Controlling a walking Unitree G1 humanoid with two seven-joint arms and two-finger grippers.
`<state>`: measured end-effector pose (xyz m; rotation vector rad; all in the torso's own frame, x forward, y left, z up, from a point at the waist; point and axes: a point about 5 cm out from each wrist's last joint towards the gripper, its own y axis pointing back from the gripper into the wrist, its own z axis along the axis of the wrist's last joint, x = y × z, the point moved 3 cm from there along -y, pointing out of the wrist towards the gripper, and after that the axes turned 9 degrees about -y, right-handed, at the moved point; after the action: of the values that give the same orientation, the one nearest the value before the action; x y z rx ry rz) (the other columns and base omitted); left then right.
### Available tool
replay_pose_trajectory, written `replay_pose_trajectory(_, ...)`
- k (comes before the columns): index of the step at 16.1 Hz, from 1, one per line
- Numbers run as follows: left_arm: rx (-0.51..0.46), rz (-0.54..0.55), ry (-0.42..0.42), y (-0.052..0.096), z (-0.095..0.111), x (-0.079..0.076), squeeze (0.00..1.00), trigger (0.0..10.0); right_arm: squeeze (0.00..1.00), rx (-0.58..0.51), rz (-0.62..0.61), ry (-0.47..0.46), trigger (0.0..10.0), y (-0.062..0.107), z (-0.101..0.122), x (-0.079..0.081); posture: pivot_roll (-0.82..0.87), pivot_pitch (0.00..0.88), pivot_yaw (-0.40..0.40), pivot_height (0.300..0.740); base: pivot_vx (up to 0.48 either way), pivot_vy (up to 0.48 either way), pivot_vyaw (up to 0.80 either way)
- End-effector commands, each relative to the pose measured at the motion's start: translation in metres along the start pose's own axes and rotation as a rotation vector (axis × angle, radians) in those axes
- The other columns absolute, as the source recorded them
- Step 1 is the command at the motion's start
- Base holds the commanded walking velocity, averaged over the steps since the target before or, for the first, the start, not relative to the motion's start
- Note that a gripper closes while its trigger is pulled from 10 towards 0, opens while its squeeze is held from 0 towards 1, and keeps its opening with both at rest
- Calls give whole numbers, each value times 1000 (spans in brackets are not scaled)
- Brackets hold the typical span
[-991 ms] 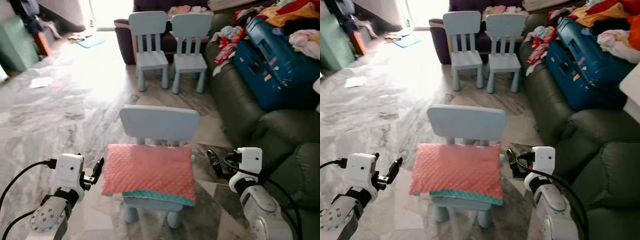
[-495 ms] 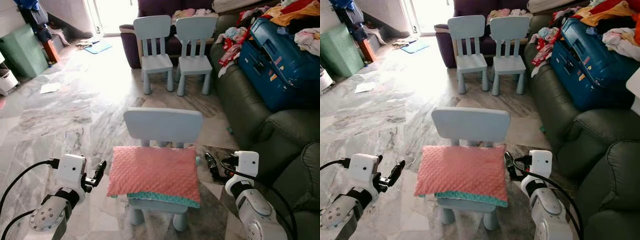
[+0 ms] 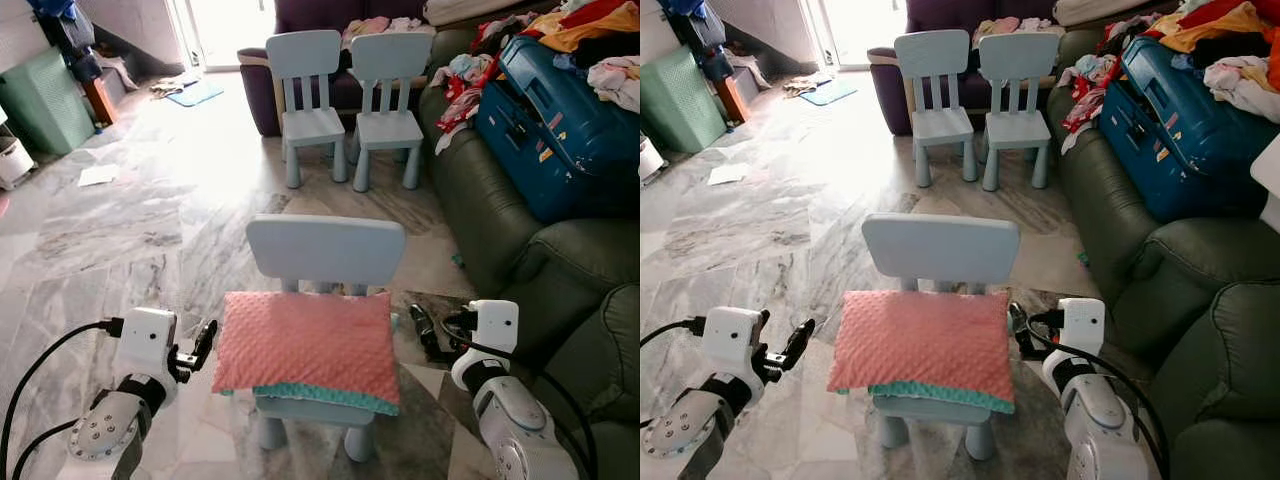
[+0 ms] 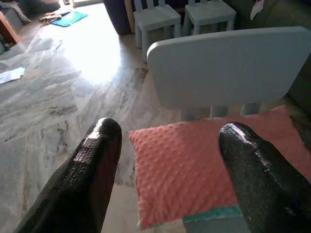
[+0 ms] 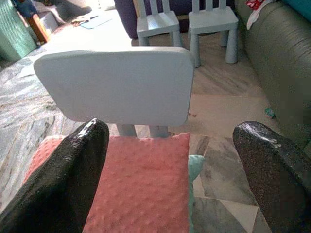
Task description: Move the pillow to the sofa
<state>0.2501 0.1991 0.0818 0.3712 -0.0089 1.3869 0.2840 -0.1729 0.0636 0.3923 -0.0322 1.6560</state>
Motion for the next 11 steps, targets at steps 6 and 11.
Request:
replay_pose_trajectory(6, 34, 16, 19, 6, -12, -7, 0, 10000, 0, 7, 15, 33, 10000, 11, 5, -3, -30, 107, -16, 740, 0, 0, 0)
replay_pose_trajectory(11, 40, 9, 19, 6, -14, -7, 0, 10000, 0, 18, 17, 45, 10000, 17, 4, -4, -44, 120, -15, 740, 0, 0, 0)
